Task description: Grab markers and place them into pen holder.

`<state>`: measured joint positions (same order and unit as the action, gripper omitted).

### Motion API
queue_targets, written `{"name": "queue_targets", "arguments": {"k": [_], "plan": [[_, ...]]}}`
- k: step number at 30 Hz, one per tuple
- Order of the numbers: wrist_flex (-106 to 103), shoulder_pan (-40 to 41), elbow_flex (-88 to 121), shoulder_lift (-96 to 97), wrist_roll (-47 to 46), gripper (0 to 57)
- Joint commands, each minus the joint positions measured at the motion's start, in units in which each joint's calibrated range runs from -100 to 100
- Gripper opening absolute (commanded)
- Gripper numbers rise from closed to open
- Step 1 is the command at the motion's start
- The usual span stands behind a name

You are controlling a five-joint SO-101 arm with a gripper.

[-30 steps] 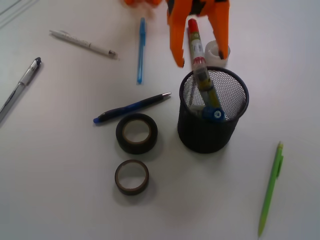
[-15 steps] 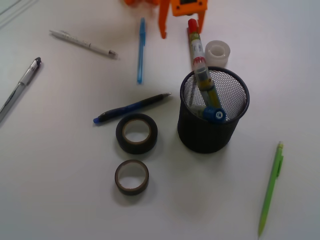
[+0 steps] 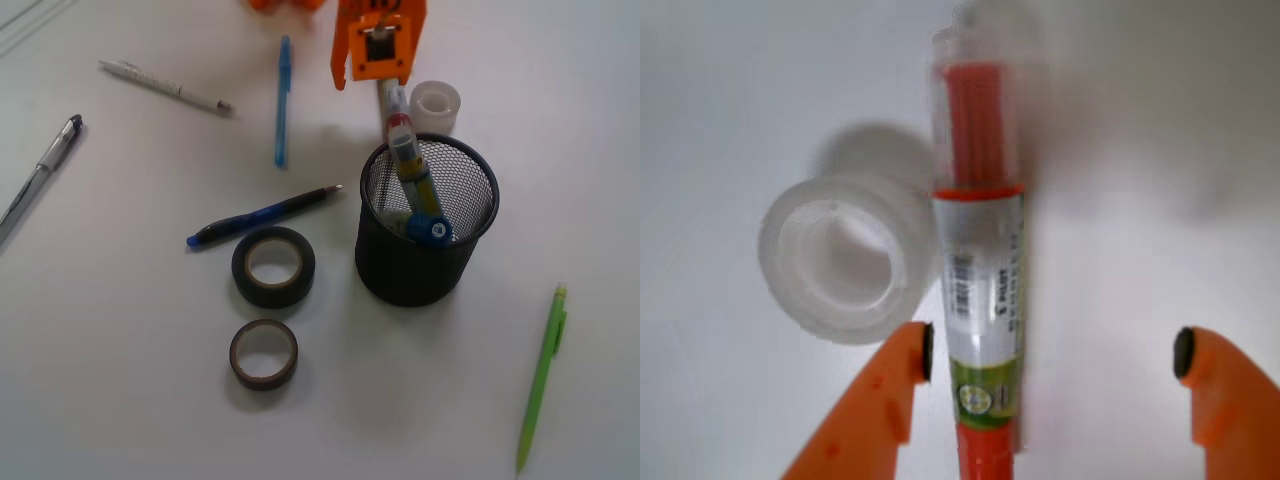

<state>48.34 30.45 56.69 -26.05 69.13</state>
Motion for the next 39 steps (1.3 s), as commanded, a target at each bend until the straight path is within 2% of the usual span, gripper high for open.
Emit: {"name": "queue_targets", "arguments": {"k": [1, 11, 18, 29, 31, 35, 36, 39], "plan": [[4.0, -0.3, -10.3, 9.2, -3.3, 27.3], [7.0, -0.5, -24.3, 24.1, -6.8, 27.3], [4.0, -3.6, -25.7, 28.6, -9.0, 27.3], [-4.2, -1.9, -25.8, 33.6, -8.7, 26.8], [-4.2, -2.1, -25.8, 33.6, -8.7, 21.3], [-4.2, -2.2, -25.6, 33.4, -9.0, 2.0], [-4.2, -2.2, -25.7, 33.4, -9.0, 0.0], [-4.0, -2.2, -25.7, 33.4, -9.1, 0.9]]}}
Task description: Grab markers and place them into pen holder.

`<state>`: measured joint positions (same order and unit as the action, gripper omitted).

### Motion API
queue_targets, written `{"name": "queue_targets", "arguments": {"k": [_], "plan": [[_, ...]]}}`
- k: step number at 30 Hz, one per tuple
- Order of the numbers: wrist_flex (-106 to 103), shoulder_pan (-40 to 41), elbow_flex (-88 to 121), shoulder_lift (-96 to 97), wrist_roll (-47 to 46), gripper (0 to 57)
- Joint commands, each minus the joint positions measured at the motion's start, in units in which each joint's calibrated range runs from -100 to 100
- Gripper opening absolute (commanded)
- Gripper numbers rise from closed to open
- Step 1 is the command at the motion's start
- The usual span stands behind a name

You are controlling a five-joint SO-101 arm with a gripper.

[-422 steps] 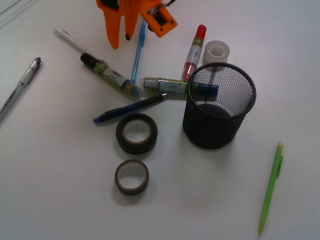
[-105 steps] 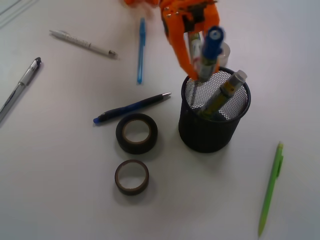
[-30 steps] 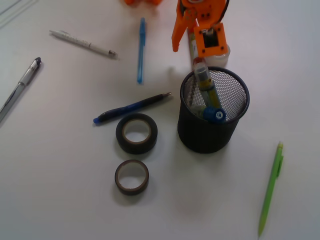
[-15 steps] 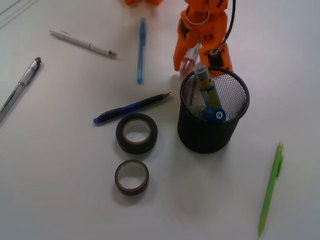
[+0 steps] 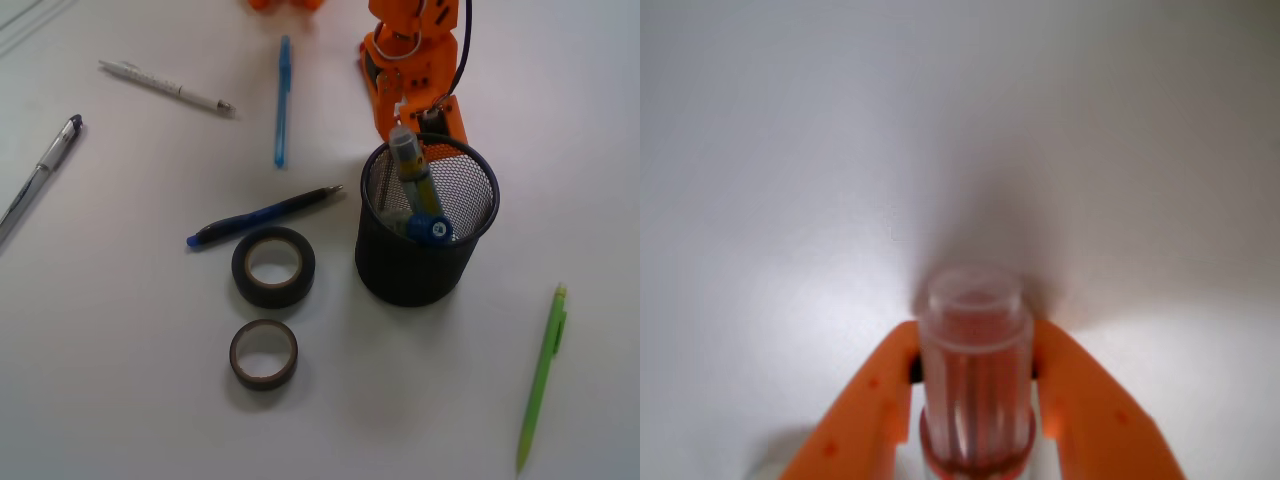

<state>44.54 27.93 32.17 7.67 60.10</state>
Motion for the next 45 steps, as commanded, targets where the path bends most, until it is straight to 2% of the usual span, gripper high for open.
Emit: {"name": "queue_targets", "arguments": {"k": [1, 7, 18, 28, 38, 45], "plan": [[-0.2, 0.3, -1.2, -0.3, 0.0, 0.5], [0.3, 0.3, -1.3, -2.2, -1.3, 0.5], [12.3, -2.2, -1.2, -23.8, -1.7, 0.6], [-17.0, -4.7, -4.0, -31.0, -4.9, 0.6], [-5.3, -6.8, -18.9, -37.3, -7.1, 0.7], [-21.0, -7.0, -18.9, -36.9, -10.5, 0.6]]}}
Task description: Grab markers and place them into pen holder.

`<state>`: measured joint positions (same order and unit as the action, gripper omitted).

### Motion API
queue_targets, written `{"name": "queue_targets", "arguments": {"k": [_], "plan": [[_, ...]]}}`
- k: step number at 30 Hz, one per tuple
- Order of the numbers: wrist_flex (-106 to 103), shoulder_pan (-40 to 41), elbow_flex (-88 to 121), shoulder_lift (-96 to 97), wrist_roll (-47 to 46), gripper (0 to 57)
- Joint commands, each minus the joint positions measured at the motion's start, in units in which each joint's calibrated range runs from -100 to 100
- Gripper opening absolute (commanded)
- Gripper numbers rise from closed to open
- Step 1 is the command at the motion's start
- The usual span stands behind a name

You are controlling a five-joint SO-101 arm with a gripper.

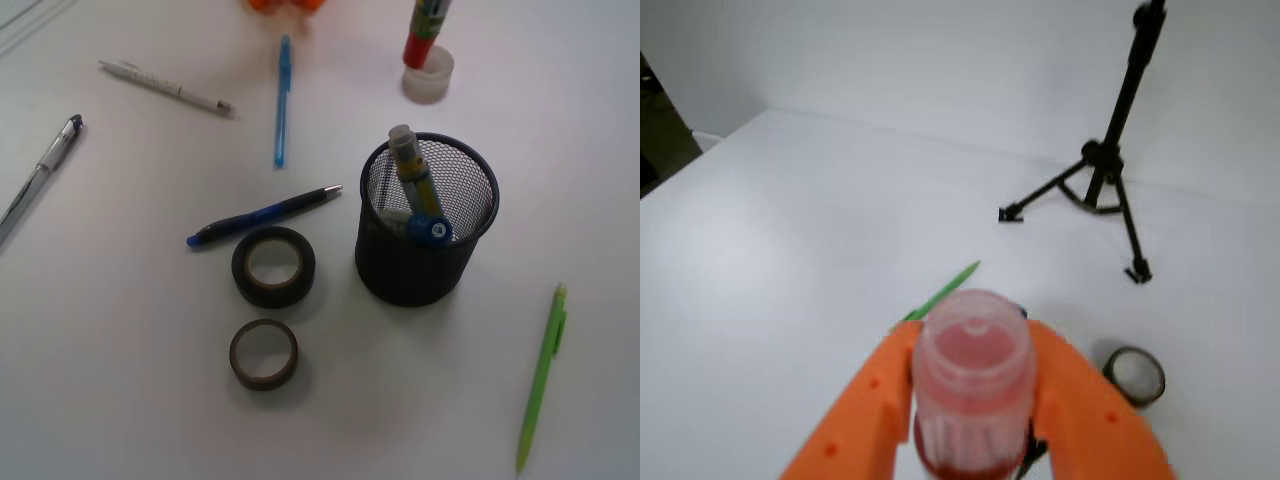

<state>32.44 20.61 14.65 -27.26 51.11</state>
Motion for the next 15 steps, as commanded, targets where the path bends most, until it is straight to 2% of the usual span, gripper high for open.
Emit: {"name": "queue_targets", "arguments": {"k": [1, 7, 15], "plan": [[-12.4, 0.4, -0.3, -1.6, -1.9, 0.6], [-33.3, 1.2, 7.6, 3.8, -2.1, 0.6], [-34.6, 2.1, 8.0, 12.5, -0.3, 0.6]]}}
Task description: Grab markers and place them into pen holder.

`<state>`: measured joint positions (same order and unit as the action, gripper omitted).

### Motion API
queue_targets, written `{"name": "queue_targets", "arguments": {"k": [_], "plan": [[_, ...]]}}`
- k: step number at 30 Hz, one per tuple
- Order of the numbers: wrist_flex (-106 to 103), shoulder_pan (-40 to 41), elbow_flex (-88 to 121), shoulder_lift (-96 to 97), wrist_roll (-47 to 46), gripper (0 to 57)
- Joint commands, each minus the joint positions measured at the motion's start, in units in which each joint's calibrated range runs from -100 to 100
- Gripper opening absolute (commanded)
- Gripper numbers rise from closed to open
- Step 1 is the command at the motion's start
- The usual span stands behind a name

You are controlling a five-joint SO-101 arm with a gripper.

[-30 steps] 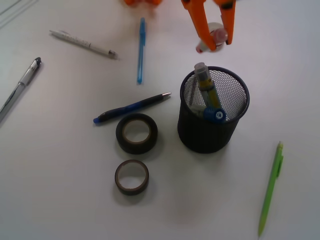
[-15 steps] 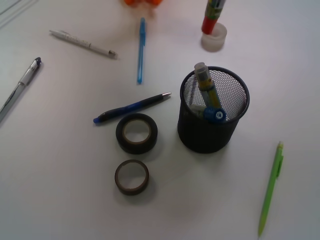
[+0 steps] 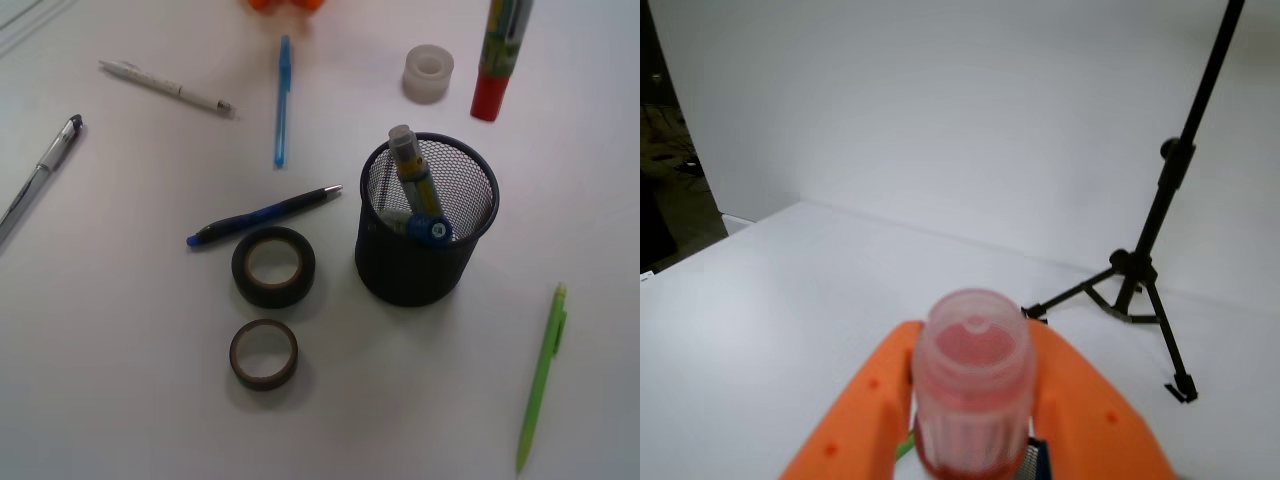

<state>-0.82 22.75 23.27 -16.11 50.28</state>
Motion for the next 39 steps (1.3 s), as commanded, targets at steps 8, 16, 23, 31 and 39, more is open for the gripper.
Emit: {"name": "queue_targets", "arguments": {"k": [8, 16, 23, 31, 39], "plan": [[-2.2, -0.8, -3.7, 9.1, 0.6, 0.5], [-7.6, -1.0, -6.2, 16.1, 0.5, 0.5], [-7.8, -1.0, -6.2, 16.4, 0.2, 14.6], [-7.4, -1.0, -6.3, 16.3, -1.1, 31.3], [16.1, -3.5, -10.6, 9.3, -5.4, 31.3]]}}
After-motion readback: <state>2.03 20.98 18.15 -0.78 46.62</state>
